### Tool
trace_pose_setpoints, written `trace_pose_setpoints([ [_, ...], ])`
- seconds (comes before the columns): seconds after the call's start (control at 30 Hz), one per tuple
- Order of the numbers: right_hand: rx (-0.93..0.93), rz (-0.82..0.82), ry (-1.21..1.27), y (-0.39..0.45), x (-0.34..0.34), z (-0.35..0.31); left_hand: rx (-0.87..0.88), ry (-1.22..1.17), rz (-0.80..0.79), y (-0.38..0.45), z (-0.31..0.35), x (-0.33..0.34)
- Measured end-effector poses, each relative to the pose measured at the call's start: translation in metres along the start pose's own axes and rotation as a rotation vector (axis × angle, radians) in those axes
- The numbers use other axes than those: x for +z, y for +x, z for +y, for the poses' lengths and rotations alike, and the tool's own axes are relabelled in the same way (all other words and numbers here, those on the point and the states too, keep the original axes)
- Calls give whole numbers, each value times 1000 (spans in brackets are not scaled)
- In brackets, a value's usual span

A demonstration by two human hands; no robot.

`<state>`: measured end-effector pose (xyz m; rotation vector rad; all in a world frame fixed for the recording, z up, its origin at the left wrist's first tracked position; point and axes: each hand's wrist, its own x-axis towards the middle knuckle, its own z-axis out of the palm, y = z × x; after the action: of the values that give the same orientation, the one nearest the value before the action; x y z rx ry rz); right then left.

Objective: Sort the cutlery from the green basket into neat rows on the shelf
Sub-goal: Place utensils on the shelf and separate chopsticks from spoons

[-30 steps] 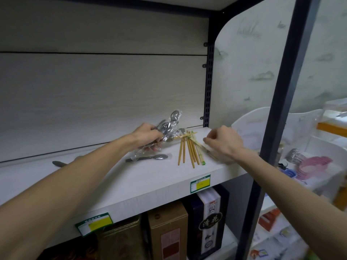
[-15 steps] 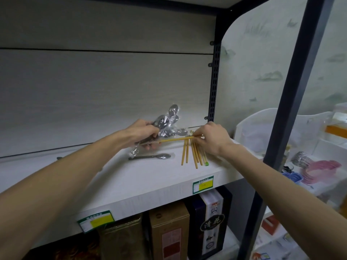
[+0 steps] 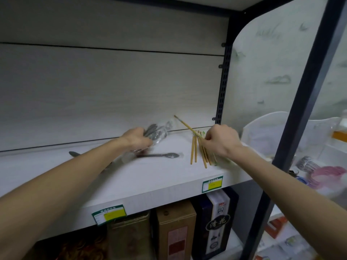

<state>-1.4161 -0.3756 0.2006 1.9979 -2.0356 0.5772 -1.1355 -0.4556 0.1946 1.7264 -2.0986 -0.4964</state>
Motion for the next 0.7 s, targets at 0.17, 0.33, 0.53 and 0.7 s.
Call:
trace_pose_setpoints([
  [0.17, -28, -175, -53, -1, 5, -47, 43, 185, -68, -6, 6, -2],
  [0.33, 30, -236, -90, -2, 16, -48, 47, 243, -112, -19, 1, -7],
  [0.53, -100, -80, -189, -8, 18, -55, 100, 147, -138, -22, -17, -16],
  [0.7, -118, -126, -243, -9, 19, -64, 126, 121, -181, -30, -31, -21],
])
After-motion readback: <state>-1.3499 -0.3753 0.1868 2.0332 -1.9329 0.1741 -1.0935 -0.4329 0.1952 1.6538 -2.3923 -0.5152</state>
